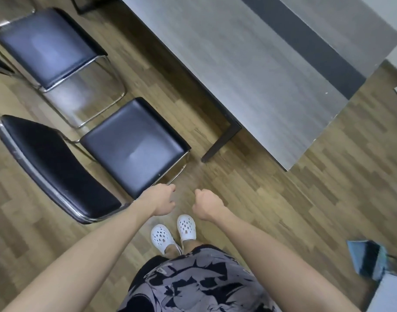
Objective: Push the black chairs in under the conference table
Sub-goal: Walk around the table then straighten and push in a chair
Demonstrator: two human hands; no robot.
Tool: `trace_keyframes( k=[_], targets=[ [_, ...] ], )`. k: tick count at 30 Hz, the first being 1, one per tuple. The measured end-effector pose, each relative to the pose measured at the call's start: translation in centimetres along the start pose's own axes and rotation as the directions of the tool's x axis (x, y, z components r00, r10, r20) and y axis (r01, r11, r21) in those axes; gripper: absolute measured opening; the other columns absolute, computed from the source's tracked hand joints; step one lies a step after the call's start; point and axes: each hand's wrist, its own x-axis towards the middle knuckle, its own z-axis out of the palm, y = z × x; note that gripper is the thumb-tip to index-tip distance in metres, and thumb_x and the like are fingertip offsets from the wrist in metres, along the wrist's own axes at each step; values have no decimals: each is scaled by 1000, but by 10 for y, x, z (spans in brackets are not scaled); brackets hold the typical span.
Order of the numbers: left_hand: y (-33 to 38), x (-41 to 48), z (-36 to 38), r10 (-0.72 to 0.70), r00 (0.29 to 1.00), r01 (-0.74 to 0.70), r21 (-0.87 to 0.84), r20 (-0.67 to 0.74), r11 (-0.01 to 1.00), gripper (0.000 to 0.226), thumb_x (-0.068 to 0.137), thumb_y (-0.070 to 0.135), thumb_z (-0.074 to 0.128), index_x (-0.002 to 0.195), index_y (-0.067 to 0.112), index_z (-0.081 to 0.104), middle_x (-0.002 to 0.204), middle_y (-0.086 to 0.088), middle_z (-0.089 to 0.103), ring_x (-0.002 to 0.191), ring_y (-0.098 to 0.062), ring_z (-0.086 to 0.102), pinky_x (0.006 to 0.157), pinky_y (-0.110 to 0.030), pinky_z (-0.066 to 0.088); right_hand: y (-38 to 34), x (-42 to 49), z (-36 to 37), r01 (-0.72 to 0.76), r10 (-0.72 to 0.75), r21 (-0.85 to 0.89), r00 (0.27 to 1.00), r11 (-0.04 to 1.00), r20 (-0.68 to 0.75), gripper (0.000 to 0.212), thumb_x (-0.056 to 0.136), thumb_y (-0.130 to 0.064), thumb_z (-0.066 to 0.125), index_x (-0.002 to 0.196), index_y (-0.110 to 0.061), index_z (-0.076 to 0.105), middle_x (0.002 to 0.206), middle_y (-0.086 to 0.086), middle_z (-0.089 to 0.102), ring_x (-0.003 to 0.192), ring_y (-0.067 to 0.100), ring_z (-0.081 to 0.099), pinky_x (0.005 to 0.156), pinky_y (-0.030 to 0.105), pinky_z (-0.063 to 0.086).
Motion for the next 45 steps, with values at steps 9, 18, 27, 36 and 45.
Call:
trace_keyframes(
  k=[9, 18, 27, 36, 45],
  targets=[
    [1, -8, -5, -77, 996, 77, 8, -33, 997, 38, 91, 30, 47, 125, 12, 48, 123, -9, 58, 112, -29, 56, 85, -37, 50, -7, 5, 3, 59, -58, -26, 998, 998, 37, 32, 90, -17, 48, 120, -6, 49, 122, 14, 54, 110, 32, 55, 82, 35, 45],
    [-21, -24, 2, -206, 979, 205, -60, -3, 977, 40, 86, 30, 46, 122, 15, 50, 118, -6, 62, 104, -28, 60, 84, -39, 53, -13, 10, 1, 93, -89, -36, 990, 995, 112, 32, 82, -5, 45, 113, -5, 53, 115, 15, 58, 99, 33, 61, 72, 31, 47],
    [-83, -17, -14, -138, 990, 138, 11, 0, 990, 41, 87, 34, 49, 125, 16, 50, 116, -7, 64, 104, -29, 61, 85, -38, 52, -60, 32, 5, 11, -14, 35, 997, 999, 82, 31, 87, -14, 46, 117, -7, 50, 116, 14, 58, 100, 34, 60, 72, 33, 44],
    [-198, -33, -41, 35, 999, -40, 122, 38, 992, 32, 85, 31, 49, 112, 14, 51, 117, -12, 63, 109, -34, 59, 86, -38, 50, -173, 47, 21, -148, 136, 131, 986, 980, 98, 34, 89, -14, 45, 121, -3, 48, 125, 20, 57, 111, 37, 58, 83, 37, 48],
    [-238, -30, -54, 210, 963, -249, 261, 170, 933, 31, 86, 32, 52, 113, 17, 52, 119, -8, 63, 108, -31, 60, 87, -38, 51, -265, 35, 25, -195, 199, 341, 980, 920, 25, 30, 89, -21, 49, 115, -6, 51, 121, 19, 58, 109, 38, 58, 86, 39, 48]
  ],
)
